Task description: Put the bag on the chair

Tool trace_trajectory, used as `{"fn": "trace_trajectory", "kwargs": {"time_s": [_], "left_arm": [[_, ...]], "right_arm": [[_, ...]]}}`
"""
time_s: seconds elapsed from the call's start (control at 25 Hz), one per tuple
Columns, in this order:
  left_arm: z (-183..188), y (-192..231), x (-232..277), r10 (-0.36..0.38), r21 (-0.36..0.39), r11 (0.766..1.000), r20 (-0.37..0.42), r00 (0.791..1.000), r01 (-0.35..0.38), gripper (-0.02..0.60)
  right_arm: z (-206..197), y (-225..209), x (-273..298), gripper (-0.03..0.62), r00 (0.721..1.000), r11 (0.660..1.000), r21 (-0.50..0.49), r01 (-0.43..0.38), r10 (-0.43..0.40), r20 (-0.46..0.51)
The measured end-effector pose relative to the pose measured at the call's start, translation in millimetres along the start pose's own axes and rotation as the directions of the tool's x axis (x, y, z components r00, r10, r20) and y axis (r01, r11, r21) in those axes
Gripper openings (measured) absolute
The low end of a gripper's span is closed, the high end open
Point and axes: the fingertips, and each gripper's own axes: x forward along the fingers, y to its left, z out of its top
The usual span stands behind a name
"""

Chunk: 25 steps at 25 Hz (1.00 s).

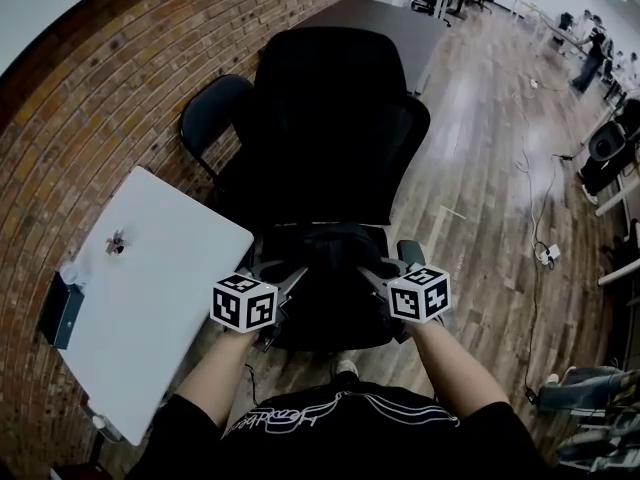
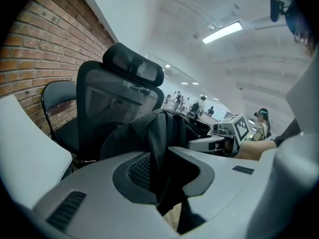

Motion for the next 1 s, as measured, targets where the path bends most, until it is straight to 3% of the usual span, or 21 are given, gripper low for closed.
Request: {"fn": "trace_trajectory", "kwargs": {"time_s": [0.44, 0.8, 1.0], "left_arm": [[11, 61, 73, 0.081, 0.016, 0.997, -0.024, 0.996, -0.081, 0.094], [-15, 103, 111, 0.122, -0.007, 0.992, -0.074, 0.99, -0.123, 0.094], [-15, 115, 125, 0.146, -0.007, 0.989, -0.055, 0.988, -0.147, 0.094]], "right_arm": [[7, -76, 59, 0.035, 0.997, 1.0, -0.023, 0.013, -0.015, -0.081], [-22, -113, 100, 0.036, 0.985, 0.999, -0.019, 0.048, -0.05, -0.163], [-22, -129, 115, 0.037, 0.985, 0.998, -0.023, 0.053, -0.056, -0.165]]}}
